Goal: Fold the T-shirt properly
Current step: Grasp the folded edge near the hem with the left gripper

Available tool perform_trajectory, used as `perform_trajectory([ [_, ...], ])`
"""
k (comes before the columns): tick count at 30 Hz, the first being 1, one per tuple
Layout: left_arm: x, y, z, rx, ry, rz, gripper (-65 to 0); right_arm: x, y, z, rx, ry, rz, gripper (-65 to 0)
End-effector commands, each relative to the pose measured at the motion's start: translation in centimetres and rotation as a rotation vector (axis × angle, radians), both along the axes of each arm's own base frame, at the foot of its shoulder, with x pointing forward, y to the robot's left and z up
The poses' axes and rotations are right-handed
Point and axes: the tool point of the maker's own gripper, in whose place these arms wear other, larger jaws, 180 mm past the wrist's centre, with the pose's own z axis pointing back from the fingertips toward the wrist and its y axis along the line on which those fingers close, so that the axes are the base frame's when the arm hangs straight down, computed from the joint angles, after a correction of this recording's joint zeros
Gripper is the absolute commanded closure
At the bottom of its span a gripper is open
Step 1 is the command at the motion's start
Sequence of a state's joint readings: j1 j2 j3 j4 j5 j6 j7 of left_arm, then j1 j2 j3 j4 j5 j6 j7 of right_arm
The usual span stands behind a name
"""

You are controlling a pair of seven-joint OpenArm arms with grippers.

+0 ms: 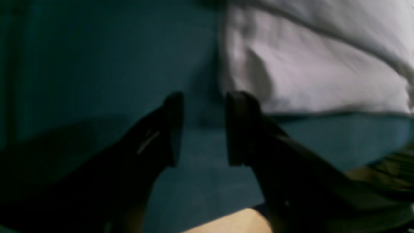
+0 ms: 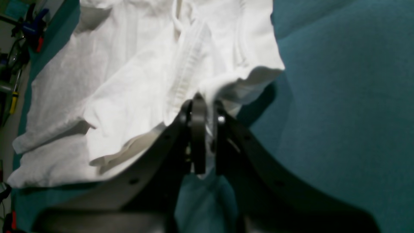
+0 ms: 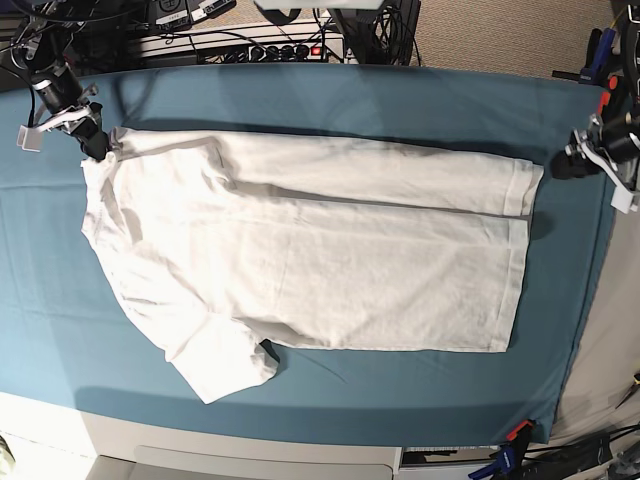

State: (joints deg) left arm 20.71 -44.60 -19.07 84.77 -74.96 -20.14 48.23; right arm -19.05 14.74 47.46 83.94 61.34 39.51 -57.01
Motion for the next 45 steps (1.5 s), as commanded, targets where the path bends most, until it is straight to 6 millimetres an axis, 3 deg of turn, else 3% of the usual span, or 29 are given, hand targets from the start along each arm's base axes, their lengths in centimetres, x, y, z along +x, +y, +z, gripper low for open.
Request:
perform_trajectory([
  [1,0.6,0.2,1.6,-0.005,-0.049,-0.034,-25.2,0.6,-0.9,1.6,-0.028,-0.050,-0.001,0.0],
  [6,-0.3,-0.7,2.5,-0.036,-0.069,-0.078,-27.3,0.6,-0.8,1.6,-0.028,-0.048,0.000,0.0],
  [12,1.4,-1.8,4.2,-0.006,-0.145,-0.112,-27.3,0.5,-0.8,1.5,-0.030,-0.045,0.000,0.0],
  [15,2.4,-1.8,3.5,0.027,-0.126,-0.075,-27.4,0.6,-0.8,1.5,-0.030,-0.045,0.000,0.0],
  [22,2.9,-3.7,1.6,0.086,-0.100,-0.147,-27.3,0.5,-0.9,1.4,-0.034,-0.039,0.001,0.0],
  [28,2.7,-1.3,-0.1,0.152,-0.051,-0.082,-27.3,0.5,-0.9,1.4,-0.034,-0.040,0.001,0.0],
  [33,1.6,0.5,-2.0,0.104,0.021,-0.007,-27.3,0.5,-0.9,1.4,-0.034,-0.041,0.000,0.0],
  [45,1.0,-3.0,0.1,-0.125,-0.021,-0.108,-27.3,0.5,-0.9,1.4,-0.034,-0.041,0.000,0.0],
])
